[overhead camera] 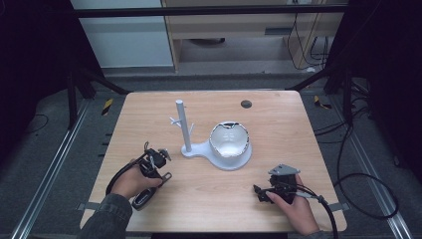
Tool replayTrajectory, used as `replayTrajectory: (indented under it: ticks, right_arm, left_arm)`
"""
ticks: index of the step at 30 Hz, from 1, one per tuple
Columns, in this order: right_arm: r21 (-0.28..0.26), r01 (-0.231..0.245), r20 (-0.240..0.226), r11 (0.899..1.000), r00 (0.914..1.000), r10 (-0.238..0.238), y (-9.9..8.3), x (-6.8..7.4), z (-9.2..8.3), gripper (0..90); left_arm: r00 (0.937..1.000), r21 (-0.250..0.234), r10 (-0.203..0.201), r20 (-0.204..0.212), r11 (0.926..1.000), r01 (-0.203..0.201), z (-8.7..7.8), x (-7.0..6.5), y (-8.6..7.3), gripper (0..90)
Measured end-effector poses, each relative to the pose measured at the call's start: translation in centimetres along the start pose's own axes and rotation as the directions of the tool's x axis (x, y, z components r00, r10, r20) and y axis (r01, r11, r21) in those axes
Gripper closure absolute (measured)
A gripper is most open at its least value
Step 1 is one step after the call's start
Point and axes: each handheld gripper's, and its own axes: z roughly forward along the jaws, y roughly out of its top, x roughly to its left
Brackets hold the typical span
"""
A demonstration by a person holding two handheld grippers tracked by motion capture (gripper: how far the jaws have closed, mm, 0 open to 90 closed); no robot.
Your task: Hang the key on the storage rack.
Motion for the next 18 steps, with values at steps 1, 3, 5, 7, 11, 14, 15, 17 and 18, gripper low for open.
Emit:
replayTrajectory:
  ticks: [1, 3, 5, 7, 11, 14, 15, 17, 18]
  right_arm:
    - [0.000, 0.000, 0.000, 1.000, 1.0000, 0.000, 0.00, 0.00, 0.00, 0.5]
    - [0.000, 0.000, 0.000, 1.000, 1.0000, 0.000, 0.00, 0.00, 0.00, 0.5]
    - [0.000, 0.000, 0.000, 1.000, 1.0000, 0.000, 0.00, 0.00, 0.00, 0.5]
    - [0.000, 0.000, 0.000, 1.000, 1.0000, 0.000, 0.00, 0.00, 0.00, 0.5]
    - [0.000, 0.000, 0.000, 1.000, 1.0000, 0.000, 0.00, 0.00, 0.00, 0.5]
    - [0.001, -0.003, -0.001, 1.000, 1.0000, 0.003, 0.00, 0.02, 0.00, 0.5]
    - [0.000, 0.000, 0.000, 1.000, 1.0000, 0.000, 0.00, 0.00, 0.00, 0.5]
    - [0.000, 0.000, 0.000, 1.000, 1.0000, 0.000, 0.00, 0.00, 0.00, 0.5]
    - [0.001, -0.002, 0.000, 1.000, 1.0000, 0.002, 0.00, 0.02, 0.00, 0.5]
  left_arm:
    - [1.0000, -0.002, -0.002, -0.001, 1.0000, 0.002, 0.05, 0.01, -0.01, 60.9]
    - [1.0000, 0.003, 0.003, -0.002, 1.0000, -0.003, 0.16, -0.06, 0.00, 61.6]
    - [1.0000, 0.014, 0.010, 0.000, 0.9999, -0.010, 0.29, -0.16, 0.01, 62.7]
    - [1.0000, 0.013, 0.006, 0.000, 0.9999, -0.006, 0.50, -0.11, -0.01, 63.7]
    - [0.9999, 0.011, -0.001, 0.011, 0.9999, 0.001, 0.81, 0.16, 0.11, 64.7]
    - [0.9999, 0.012, -0.001, 0.011, 0.9999, 0.001, 0.89, 0.14, 0.23, 66.2]
    - [0.9999, 0.012, 0.000, 0.010, 0.9999, 0.000, 0.91, 0.13, 0.26, 66.5]
    - [0.9999, 0.014, 0.002, 0.015, 0.9999, -0.002, 1.00, 0.10, 0.34, 67.6]
    - [0.9999, 0.016, 0.003, 0.013, 0.9999, -0.003, 1.05, 0.08, 0.38, 68.1]
